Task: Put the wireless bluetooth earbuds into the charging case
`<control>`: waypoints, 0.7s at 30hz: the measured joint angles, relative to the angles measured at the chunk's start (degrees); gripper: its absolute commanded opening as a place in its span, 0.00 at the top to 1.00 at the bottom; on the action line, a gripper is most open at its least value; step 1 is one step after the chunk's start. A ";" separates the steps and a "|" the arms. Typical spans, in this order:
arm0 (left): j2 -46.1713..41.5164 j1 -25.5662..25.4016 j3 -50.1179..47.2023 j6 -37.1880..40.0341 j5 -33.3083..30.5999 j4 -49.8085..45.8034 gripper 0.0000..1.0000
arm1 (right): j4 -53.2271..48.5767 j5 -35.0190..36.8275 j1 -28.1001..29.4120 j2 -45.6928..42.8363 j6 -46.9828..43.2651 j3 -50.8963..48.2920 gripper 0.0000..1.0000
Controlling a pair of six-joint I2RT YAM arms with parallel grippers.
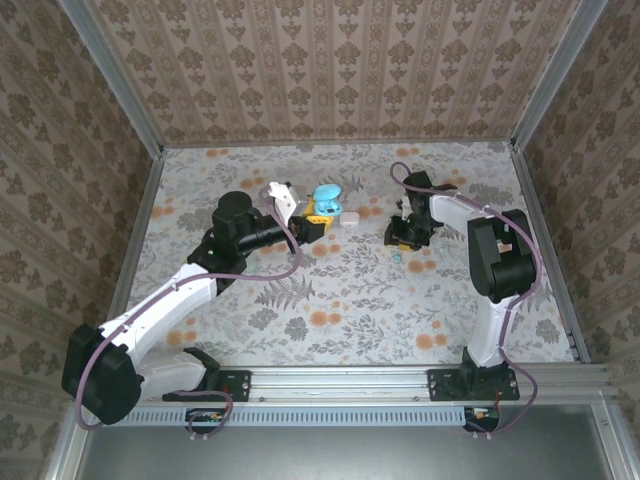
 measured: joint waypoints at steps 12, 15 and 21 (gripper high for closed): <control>-0.02 -0.31 0.00 0.00 -0.04 0.00 0.74 | -5.03 -0.02 4.85 1.75 -3.28 1.95 0.66; -0.02 -0.31 0.00 0.00 -0.11 0.00 0.74 | -6.34 -0.13 5.44 1.75 -4.33 1.95 0.66; -0.26 -0.31 0.00 0.00 -0.22 0.00 0.74 | -8.35 -0.94 6.80 1.75 -5.92 1.99 0.65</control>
